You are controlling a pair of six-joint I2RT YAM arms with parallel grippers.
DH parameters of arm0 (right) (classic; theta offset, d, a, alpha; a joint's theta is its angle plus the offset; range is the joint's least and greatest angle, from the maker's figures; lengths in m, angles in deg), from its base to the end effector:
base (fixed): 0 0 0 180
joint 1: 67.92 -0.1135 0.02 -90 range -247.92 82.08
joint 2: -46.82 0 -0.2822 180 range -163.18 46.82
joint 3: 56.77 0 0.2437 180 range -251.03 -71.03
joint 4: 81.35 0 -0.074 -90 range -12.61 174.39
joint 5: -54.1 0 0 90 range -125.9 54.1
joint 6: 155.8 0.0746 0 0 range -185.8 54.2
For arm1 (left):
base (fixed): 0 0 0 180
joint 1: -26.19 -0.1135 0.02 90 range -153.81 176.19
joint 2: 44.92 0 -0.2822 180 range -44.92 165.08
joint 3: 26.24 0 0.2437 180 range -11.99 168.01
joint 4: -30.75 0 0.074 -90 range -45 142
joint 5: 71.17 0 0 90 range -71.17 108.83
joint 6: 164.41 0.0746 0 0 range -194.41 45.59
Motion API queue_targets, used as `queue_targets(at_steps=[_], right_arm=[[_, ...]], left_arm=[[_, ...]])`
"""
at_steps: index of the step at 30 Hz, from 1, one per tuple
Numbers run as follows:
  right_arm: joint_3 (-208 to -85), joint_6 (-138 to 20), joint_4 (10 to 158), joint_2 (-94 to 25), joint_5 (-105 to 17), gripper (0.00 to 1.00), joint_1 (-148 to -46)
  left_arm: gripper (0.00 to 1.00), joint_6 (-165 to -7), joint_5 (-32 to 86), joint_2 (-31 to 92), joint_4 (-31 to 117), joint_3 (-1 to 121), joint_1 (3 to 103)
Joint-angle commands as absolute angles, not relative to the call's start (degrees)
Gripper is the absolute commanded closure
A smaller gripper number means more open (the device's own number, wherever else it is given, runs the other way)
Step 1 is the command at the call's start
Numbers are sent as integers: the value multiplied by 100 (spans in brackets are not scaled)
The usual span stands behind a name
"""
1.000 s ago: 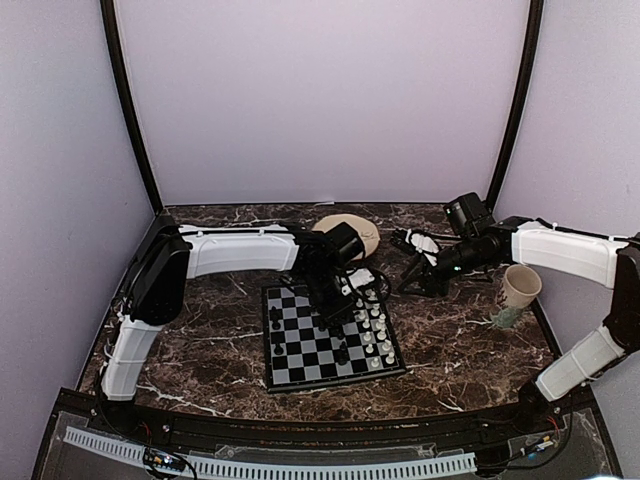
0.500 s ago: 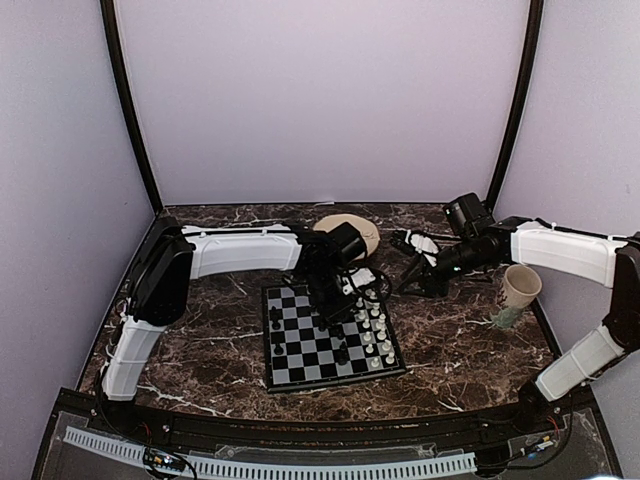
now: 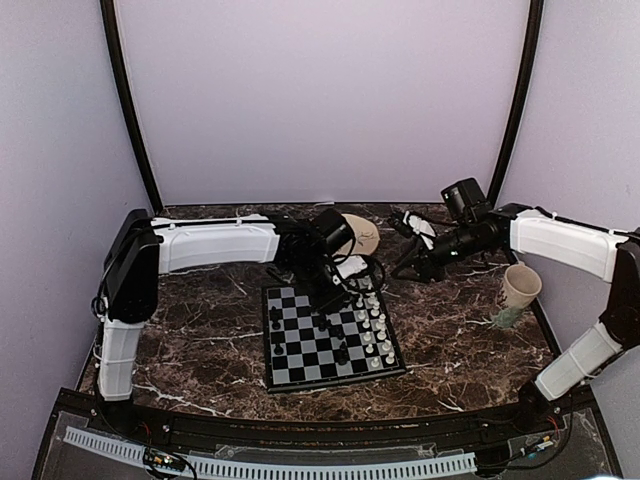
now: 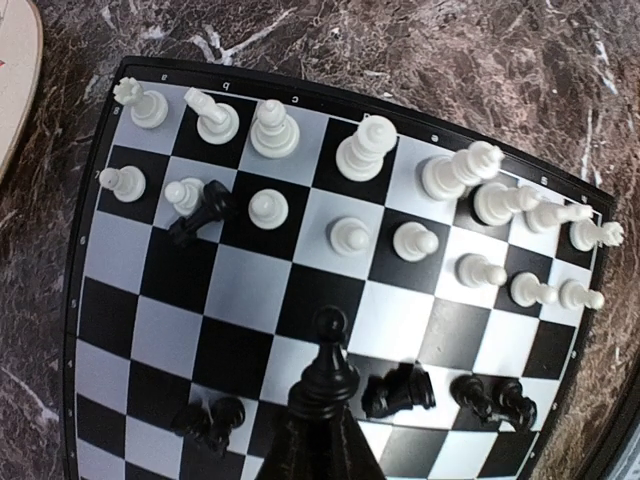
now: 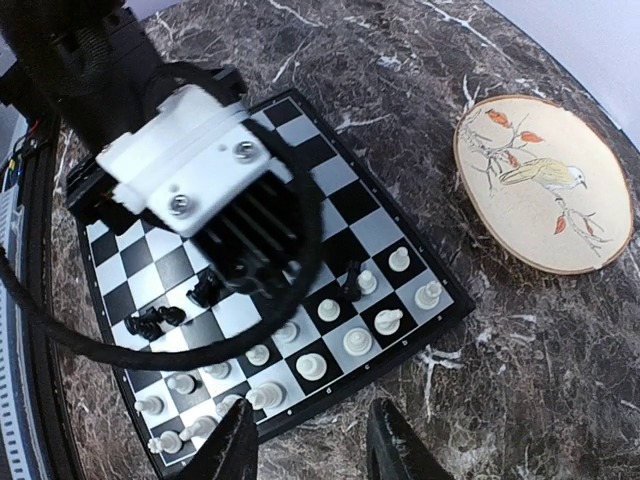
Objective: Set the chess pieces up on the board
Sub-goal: Adjust the chess pile on the chessboard, then pick up the pawn from the chessboard.
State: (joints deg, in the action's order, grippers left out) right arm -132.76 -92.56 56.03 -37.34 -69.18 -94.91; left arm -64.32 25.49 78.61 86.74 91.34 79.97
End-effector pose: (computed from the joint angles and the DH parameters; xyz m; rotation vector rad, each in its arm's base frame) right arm 0.2654 0.1811 0.2539 -1.2970 2.0010 0.7104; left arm 0.2813 -0.3988 0.1928 1.4626 2.2723 -0.3972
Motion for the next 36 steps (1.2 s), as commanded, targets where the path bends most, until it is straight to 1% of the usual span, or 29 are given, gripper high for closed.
queue_targets(at_steps=[1,5,7,16,21,26,36], right_arm=[[-13838,-8598,5694,-3808,-7002,62,-9473],[-14379,-8413,5516,-3965,-7113,62,-9473],[-14537,-8376,5434,-4063,-7202,62,-9472],[-14513,-7917,5621,-4715,-7645,62,-9478],[-14282,-7845,5796,-4796,-7645,62,-9473],[-14016,-7597,5950,-5170,-8114,62,-9486],[-14641,-7280,5625,-6123,-8677,61,-9823]], left_arm=[[92,-6464,2782,6840,7928,8350,7901],[92,-6548,3194,6205,6948,7338,7813],[92,-6663,3398,6051,6581,7074,7765],[91,-6677,3236,6470,6571,6947,7752],[91,-6689,3277,6589,6460,6770,7761],[91,-6808,3292,6618,6202,6616,7760],[89,-6942,3287,6350,5646,6240,7761]])
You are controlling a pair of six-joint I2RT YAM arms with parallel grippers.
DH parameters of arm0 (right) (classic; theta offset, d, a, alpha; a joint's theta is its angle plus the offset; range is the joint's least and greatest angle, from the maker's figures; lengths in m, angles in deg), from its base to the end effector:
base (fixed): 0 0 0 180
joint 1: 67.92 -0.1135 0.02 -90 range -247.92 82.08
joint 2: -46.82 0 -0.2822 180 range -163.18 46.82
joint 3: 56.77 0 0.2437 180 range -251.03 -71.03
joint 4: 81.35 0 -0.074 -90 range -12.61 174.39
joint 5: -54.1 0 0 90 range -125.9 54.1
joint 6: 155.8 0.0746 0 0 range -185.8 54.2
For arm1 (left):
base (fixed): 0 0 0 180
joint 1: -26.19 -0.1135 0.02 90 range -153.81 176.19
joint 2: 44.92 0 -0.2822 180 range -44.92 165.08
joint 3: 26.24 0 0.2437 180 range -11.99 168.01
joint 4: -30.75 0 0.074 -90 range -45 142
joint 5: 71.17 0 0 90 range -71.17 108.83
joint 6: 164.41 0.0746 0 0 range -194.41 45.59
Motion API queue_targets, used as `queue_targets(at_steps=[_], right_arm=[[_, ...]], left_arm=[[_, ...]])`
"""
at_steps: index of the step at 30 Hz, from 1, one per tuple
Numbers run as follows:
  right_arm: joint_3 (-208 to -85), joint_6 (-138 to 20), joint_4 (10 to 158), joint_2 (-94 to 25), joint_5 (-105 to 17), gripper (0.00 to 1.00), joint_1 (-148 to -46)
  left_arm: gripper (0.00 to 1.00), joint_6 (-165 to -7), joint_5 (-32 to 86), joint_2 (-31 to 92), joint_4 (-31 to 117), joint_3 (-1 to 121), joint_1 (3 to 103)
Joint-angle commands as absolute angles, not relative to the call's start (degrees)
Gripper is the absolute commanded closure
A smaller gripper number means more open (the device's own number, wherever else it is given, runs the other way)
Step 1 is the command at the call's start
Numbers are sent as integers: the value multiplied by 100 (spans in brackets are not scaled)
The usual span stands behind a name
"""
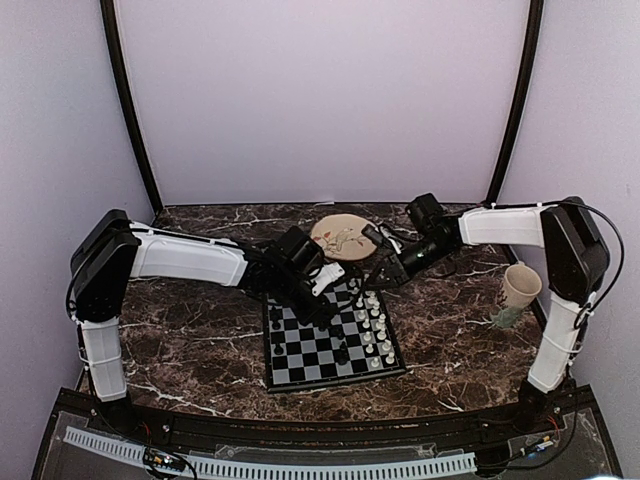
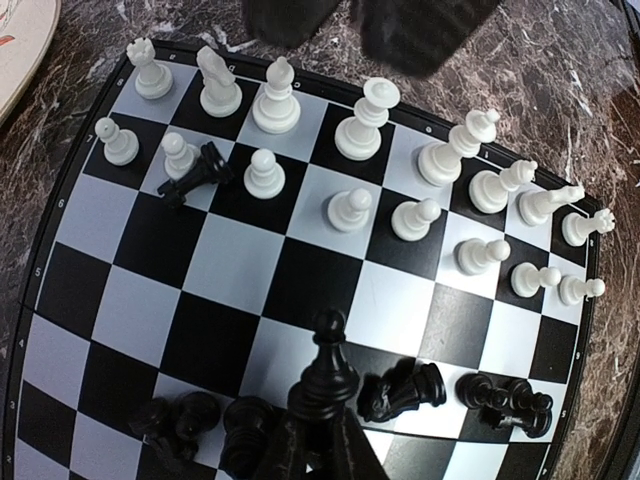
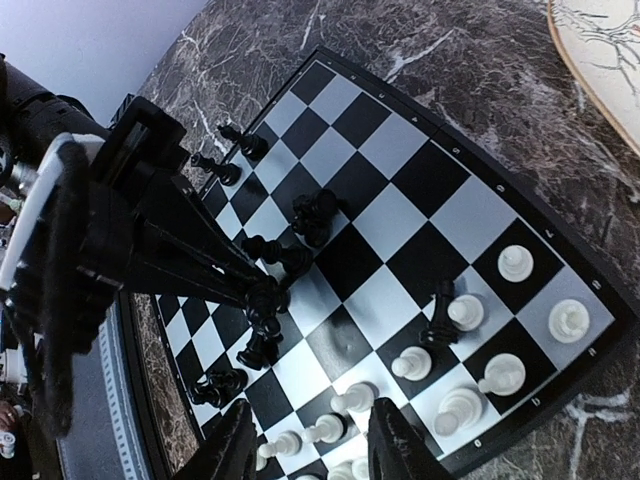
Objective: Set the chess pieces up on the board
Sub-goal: Pick up the pawn from the chessboard.
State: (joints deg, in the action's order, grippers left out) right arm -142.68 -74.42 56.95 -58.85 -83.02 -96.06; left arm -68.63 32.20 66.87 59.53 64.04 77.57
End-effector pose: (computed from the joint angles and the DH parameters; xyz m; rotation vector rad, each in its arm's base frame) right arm 0.3139 0.2299 0.1932 -1.0692 2.3237 1.2021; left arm 0.2644 -0.3585 0.1734 1.2988 2.1613 -0.6248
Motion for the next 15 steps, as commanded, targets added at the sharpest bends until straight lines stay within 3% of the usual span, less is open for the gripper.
queue_targets(at_steps=[1,15], right_arm=[[-14700,-7262,5603,-6189,-8724,61,-9870],[-15236,-7073,5361,-6704,-8645,60,-10244]], left_arm=[[89,-6943,3290,6315,5608,6215,7761],[88,-6966,3193,5952,5356,6018,7805]])
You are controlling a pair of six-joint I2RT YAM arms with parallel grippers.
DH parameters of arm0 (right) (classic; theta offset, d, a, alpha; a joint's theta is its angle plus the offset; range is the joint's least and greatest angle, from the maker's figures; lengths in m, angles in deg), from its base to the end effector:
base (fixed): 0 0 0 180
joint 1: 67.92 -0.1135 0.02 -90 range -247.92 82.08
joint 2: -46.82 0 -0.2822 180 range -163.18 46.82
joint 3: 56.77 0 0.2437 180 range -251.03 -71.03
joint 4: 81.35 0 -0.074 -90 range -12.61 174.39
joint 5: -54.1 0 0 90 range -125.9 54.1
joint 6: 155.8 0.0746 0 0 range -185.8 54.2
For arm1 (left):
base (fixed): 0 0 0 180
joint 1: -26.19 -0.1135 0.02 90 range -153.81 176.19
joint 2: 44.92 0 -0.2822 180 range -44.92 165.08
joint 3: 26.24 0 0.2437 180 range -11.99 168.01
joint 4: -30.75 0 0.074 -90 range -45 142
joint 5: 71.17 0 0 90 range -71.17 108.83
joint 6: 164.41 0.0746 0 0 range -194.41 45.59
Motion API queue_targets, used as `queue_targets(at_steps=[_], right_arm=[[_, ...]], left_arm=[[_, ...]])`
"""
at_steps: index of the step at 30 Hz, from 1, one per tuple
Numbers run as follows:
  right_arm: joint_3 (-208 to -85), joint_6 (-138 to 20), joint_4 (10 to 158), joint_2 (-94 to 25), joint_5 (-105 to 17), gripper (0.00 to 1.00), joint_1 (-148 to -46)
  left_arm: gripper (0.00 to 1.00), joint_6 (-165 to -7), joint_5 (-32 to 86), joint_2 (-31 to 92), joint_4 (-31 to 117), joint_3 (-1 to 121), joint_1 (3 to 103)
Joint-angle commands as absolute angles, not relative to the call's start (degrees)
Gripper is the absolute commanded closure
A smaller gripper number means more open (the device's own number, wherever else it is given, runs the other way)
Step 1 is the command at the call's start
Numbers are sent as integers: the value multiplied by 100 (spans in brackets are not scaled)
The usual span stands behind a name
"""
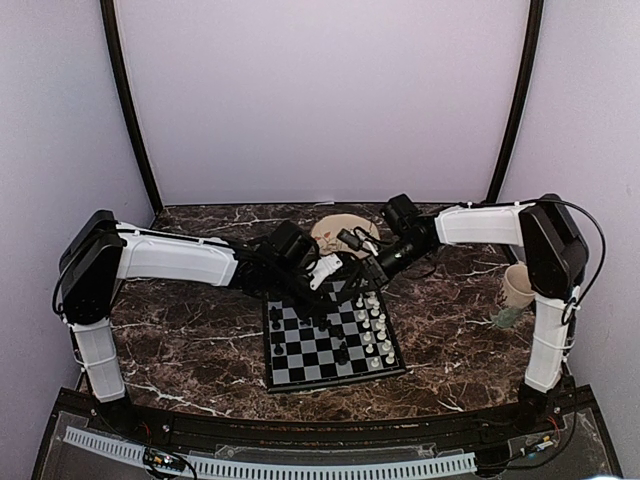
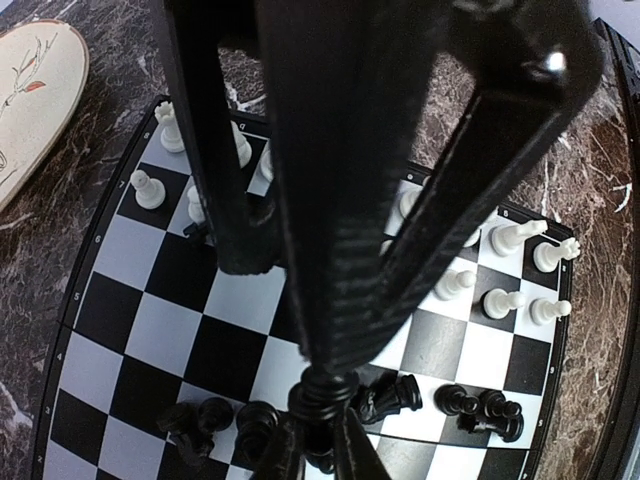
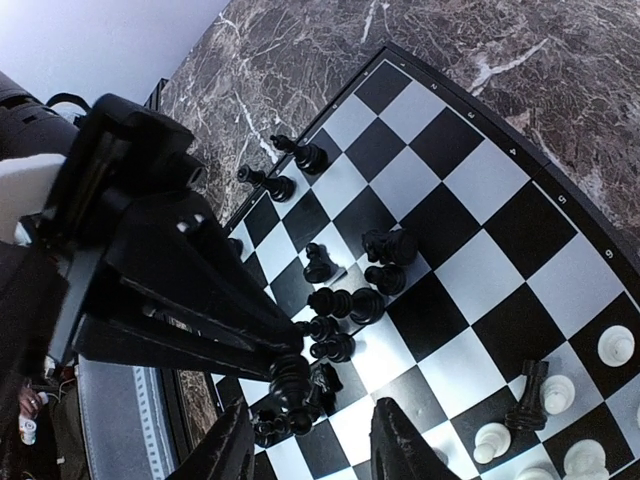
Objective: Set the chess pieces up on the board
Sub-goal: Pick up the pawn from the chessboard.
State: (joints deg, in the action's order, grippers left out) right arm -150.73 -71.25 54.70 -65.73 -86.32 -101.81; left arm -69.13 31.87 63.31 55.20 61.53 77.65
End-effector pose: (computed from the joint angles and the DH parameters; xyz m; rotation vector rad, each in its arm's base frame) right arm 0.3126 0.2793 0.1886 -1.1516 2.3370 1.3365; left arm 0.2613 -0.3550 0.1928 1.2533 2.0787 -0.6496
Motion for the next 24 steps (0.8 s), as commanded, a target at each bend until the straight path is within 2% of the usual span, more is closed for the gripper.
queue_targets(at_steps=[1,9,19,21,24], right_arm=[[-15241,-7068,5355,-6720,-8678,60,-10255],[-15245,-7015,5337,-6822,-9173,62,-10311],[-15241,-6915,5440,-6868,-9418,97,-10318],[-15244,-6905,5451,-6851,-9343,100,-10325],[-15299,-6950,5397,-6773,-9135,100,-10301]], left_arm=[[88,-6966,3185,5958,5360,6025,7811],[87,-6969,3122,5950,5340,6012,7831],[87,-6943,3045,5932,5336,6008,7840],[87,-6934,3043,5928,5358,6015,7840],[87,-6927,3015,5932,5619,6100,7840]])
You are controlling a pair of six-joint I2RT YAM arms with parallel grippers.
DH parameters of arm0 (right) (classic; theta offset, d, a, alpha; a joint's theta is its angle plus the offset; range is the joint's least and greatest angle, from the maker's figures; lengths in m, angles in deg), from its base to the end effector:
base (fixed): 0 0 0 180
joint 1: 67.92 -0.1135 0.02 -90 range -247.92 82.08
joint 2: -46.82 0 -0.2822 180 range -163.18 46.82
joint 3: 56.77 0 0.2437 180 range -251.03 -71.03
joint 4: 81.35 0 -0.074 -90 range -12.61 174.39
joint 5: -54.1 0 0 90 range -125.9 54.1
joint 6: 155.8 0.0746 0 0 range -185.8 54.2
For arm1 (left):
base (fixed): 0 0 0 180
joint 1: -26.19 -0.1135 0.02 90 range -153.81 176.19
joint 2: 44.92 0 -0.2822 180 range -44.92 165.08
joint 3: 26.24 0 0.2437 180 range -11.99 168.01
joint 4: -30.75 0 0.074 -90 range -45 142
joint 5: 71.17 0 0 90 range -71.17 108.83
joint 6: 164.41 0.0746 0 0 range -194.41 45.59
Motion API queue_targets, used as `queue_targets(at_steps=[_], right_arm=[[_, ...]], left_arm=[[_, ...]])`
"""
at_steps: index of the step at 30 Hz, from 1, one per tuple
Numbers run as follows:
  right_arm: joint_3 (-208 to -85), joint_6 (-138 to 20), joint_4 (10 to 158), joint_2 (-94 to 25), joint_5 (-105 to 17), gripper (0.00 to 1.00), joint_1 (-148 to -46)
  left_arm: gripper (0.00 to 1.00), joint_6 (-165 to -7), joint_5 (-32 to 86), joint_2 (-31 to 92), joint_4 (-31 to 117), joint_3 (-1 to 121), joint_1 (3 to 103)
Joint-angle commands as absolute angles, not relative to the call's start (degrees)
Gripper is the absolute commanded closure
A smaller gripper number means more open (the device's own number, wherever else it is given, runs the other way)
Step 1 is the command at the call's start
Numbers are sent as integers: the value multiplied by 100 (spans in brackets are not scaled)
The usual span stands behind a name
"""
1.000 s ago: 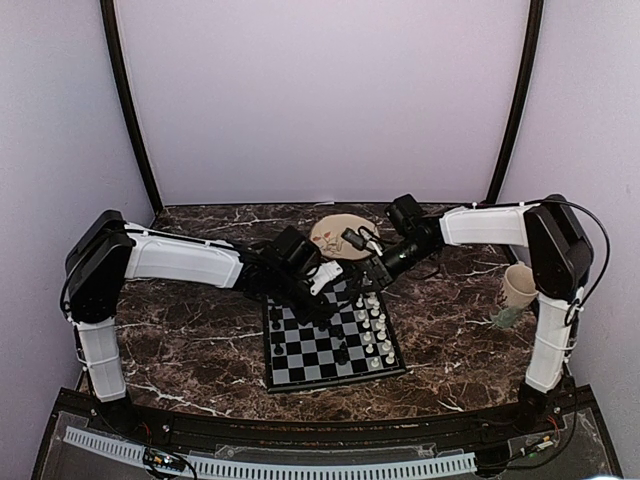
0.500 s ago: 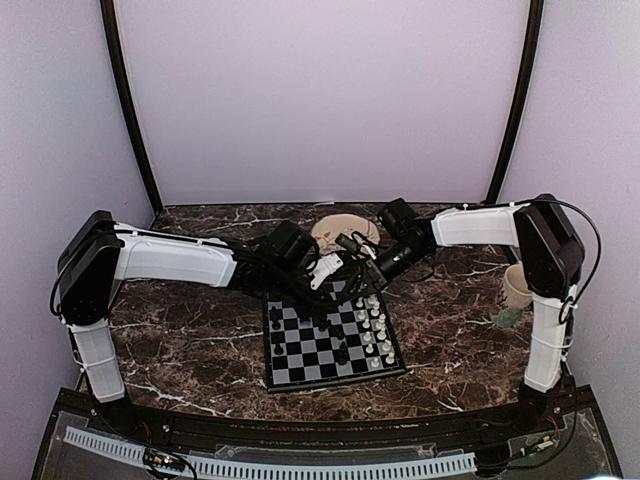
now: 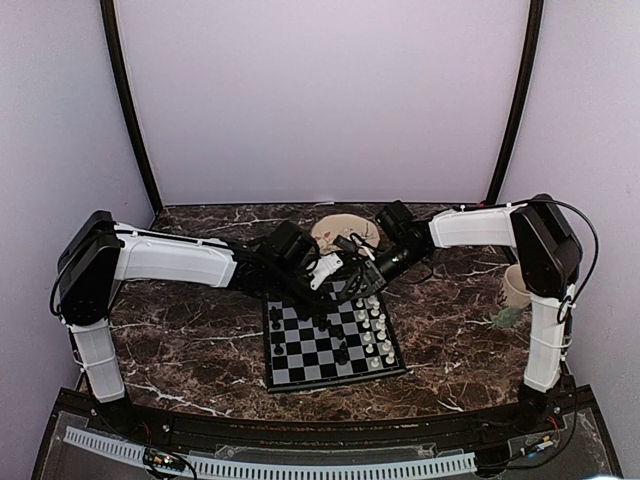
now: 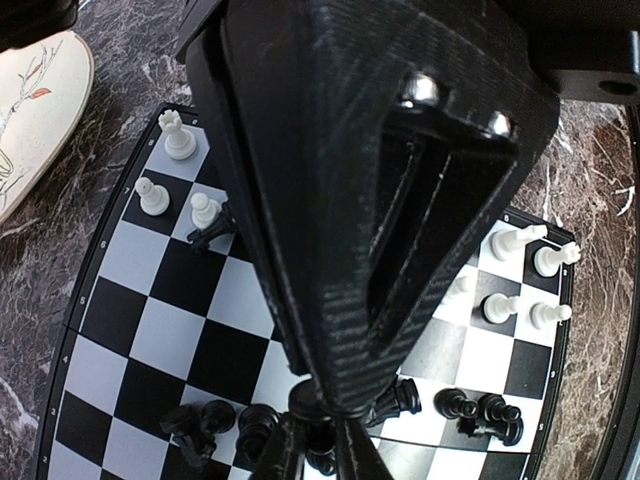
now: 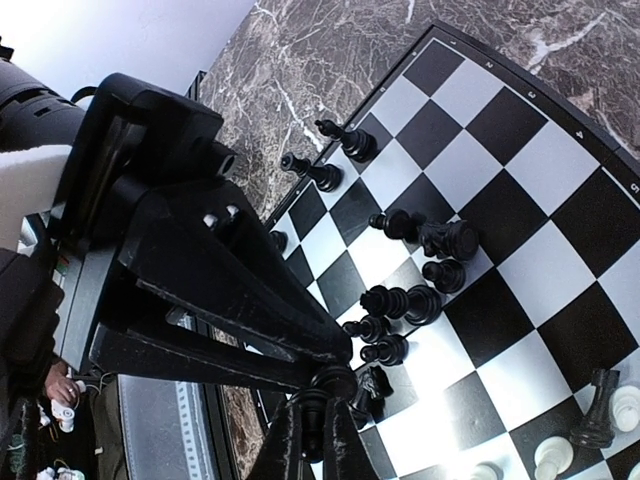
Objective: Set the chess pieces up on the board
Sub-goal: Pick up the pawn from the chessboard, then place the pawn at a7.
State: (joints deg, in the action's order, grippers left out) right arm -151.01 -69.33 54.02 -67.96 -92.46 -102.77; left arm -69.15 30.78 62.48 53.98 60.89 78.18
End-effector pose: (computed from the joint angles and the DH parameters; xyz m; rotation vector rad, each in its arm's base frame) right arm 0.3049 0.2881 0.1797 -1.1487 2.3610 1.5056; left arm 0.2585 -0.3559 0.1972 1.2439 2.0540 -0.6392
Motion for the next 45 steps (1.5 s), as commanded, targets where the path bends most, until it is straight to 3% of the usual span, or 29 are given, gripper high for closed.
queue_targets(at_steps=[1,12,18,24,33,45], right_arm=[[-15322,-7002,5352,-6727,-9054,100,-10286],[-15092,-7834,5100,-5633,-7515,100,-10092],[-15197,-8573,4867,-5243,-6175,100,-10726],[-15733,-9441,4331,-5670,-4841,100,-11994],[-16810,-9760,3702,-6978,-4204,100,-13300],[-17067,-9803,3481,-7569,-4101,100,-13854]], left_arm=[[87,-6935,2995,5913,5794,6138,7840],[87,-7239,3252,4987,6634,5974,7355],[87,-7381,3435,4810,6601,5945,6660],[87,-7545,3796,4618,6455,5733,6004],[87,-7550,3612,4230,6363,5459,5660],[86,-7542,3656,4137,6372,5428,5625]])
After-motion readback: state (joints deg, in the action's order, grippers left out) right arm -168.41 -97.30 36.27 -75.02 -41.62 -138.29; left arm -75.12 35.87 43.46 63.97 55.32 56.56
